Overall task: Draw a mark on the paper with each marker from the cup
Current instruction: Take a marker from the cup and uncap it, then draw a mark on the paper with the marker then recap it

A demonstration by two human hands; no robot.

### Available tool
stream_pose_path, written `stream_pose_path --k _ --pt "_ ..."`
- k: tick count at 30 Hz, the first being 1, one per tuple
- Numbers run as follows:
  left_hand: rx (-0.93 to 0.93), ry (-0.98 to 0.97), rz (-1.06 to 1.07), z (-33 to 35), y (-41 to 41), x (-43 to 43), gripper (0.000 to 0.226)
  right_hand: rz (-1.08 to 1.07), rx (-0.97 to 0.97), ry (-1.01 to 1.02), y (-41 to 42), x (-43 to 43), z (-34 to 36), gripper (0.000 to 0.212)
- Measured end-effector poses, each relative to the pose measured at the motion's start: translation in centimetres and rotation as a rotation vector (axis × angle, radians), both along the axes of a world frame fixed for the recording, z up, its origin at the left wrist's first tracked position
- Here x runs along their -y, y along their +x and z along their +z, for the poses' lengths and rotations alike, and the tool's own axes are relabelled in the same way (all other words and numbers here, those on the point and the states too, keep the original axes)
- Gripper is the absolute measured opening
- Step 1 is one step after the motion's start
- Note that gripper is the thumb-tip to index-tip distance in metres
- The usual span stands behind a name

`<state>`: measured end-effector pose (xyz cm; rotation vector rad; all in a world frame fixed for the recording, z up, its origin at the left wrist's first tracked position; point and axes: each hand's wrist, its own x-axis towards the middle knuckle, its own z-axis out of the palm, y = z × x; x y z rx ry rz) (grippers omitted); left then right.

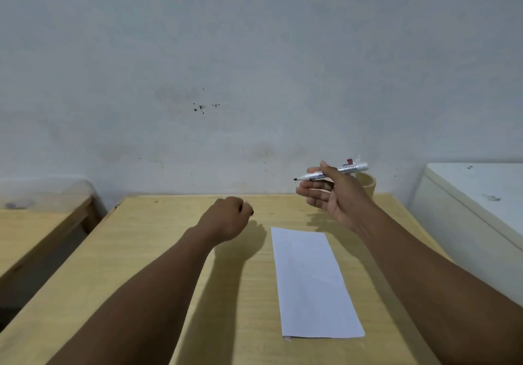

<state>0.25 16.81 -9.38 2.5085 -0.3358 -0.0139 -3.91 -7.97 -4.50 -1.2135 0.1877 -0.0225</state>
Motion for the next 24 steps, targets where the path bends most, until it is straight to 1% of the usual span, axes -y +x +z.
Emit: stream_pose_path --k 3,6,8,11,15,18,21,22,24 --pt "-0.05 0.279 -0.049 -1.8 0.2 -0.1 0.043 -0.024 -0.026 -0.11 -0.1 0.1 -1.8 0.016" --pt "-0.044 0.436 -0.1 -2.3 -0.1 0.4 0.038 -0.069 -0.039 -0.206 0.0 -0.3 -3.6 0.013" --pt "-0.007 0.494 -0.114 -2.6 -0.3 0.6 0.037 -0.073 -0.05 -0.258 0.1 -0.6 -4.6 0.012" --pt "-0.002 0.488 -0.121 -3.0 -0.2 0.6 0.04 -0.075 -0.063 -0.276 0.2 -1.0 -5.8 0.013" --pt "-0.053 0.427 -0.11 -2.8 -0.3 0.2 0.047 -0.073 -0.06 -0.269 0.1 -1.2 -6.2 0.012" --pt "0.024 0.362 -0.087 -2.4 -0.9 0.6 0.067 -0.076 -0.049 -0.278 0.1 -1.5 -6.4 0.013" --pt "0.095 0.358 -0.157 -2.9 -1.0 1.3 0.094 -0.071 -0.042 -0.34 0.2 -2.1 -6.7 0.012" --pt "0.094 0.376 -0.19 -3.3 -1.0 1.5 0.098 -0.064 -0.041 -0.349 0.3 -2.4 -6.9 0.009" --pt "0.076 0.406 -0.23 -4.0 -0.8 1.5 0.096 -0.056 -0.035 -0.34 0.5 -3.1 -7.4 0.004"
